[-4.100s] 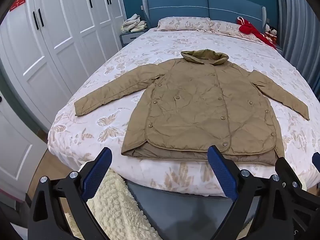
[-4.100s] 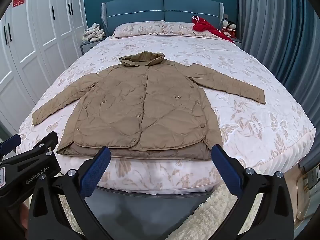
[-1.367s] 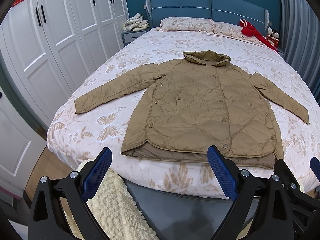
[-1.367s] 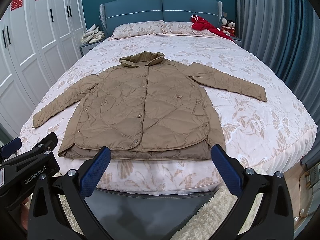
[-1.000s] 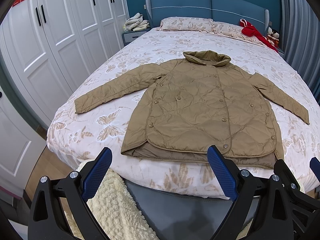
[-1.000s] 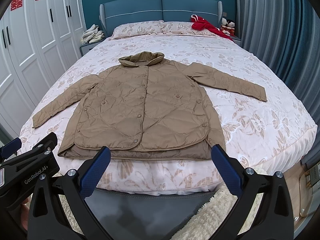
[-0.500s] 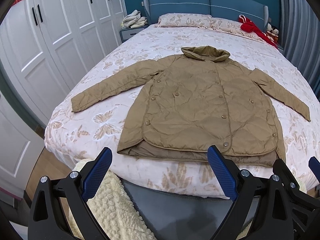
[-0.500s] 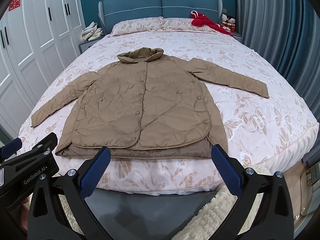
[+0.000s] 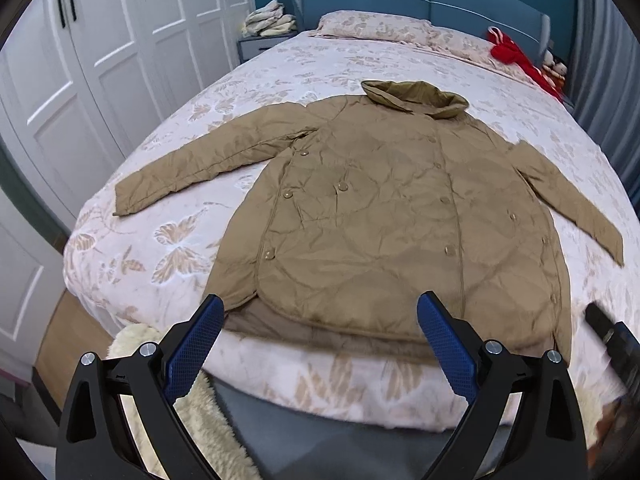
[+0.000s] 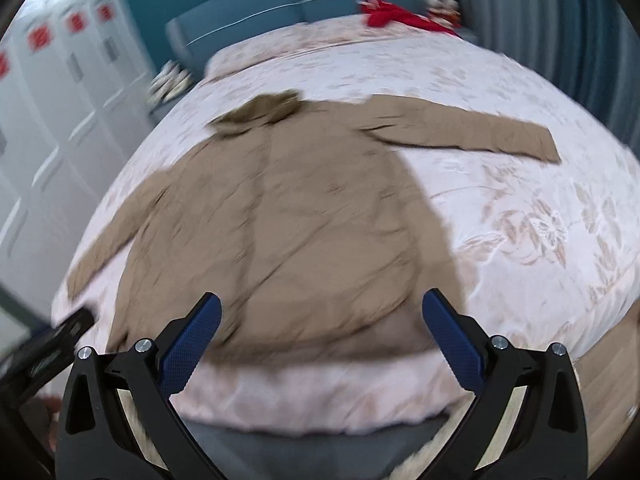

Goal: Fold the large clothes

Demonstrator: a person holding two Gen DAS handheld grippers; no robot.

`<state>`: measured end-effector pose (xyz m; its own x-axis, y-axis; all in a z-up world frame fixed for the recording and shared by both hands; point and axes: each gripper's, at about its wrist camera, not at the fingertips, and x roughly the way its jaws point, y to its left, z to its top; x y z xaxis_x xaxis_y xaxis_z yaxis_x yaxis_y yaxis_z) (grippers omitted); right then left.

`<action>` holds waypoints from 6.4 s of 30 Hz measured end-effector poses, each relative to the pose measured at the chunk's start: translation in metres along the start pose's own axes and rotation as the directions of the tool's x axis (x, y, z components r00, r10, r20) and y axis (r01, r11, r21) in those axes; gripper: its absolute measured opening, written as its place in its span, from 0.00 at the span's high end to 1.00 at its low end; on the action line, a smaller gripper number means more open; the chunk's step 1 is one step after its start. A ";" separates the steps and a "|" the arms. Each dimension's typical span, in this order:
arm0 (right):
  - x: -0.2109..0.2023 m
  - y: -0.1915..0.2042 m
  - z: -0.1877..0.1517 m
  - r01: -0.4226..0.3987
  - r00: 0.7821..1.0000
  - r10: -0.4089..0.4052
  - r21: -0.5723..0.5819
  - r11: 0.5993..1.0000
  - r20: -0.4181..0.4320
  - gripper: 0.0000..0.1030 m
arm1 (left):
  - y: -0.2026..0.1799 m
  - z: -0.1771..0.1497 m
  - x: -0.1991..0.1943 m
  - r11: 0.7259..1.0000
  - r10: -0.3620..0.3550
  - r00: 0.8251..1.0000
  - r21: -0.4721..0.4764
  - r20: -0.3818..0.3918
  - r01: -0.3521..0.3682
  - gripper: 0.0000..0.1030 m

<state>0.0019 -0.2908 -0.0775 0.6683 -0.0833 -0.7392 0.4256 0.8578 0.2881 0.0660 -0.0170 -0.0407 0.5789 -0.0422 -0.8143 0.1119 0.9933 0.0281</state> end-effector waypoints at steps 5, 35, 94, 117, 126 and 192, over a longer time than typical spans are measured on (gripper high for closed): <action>0.047 -0.105 0.049 0.030 0.999 -0.037 0.260 0.965 0.022 0.05 | 0.005 0.023 0.025 0.997 -0.021 1.000 -0.072 -0.011 0.020 0.08; 0.201 -0.294 0.202 0.111 0.966 -0.215 0.519 0.847 0.145 0.96 | -0.057 0.124 0.179 0.987 0.155 0.986 -0.030 -0.066 -0.157 0.07; 0.229 -0.032 0.218 -0.224 0.971 0.180 0.321 0.920 0.159 0.98 | -0.027 0.244 0.259 0.951 -0.220 0.976 -0.220 0.010 0.217 0.99; 0.232 -0.055 0.175 0.125 0.991 -0.116 0.168 0.978 -0.064 0.94 | -0.036 0.186 0.264 0.997 -0.069 0.994 -0.045 -0.090 0.065 0.79; 0.193 0.043 0.204 -0.004 0.999 0.009 -0.131 0.991 0.032 0.94 | -0.065 0.229 0.186 0.998 -0.022 0.993 -0.063 0.112 0.029 0.54; 0.131 0.225 0.043 -0.076 0.997 0.061 -0.341 0.937 -0.056 0.46 | 0.357 0.077 0.238 0.520 -0.056 0.998 -0.854 -0.008 0.023 0.35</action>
<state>0.2116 -0.1302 -0.0828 0.6577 -0.0025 -0.7533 0.1398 0.9830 0.1189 0.3060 0.3190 -0.1792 0.5656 -0.0969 -0.8190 -0.6182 0.6074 -0.4989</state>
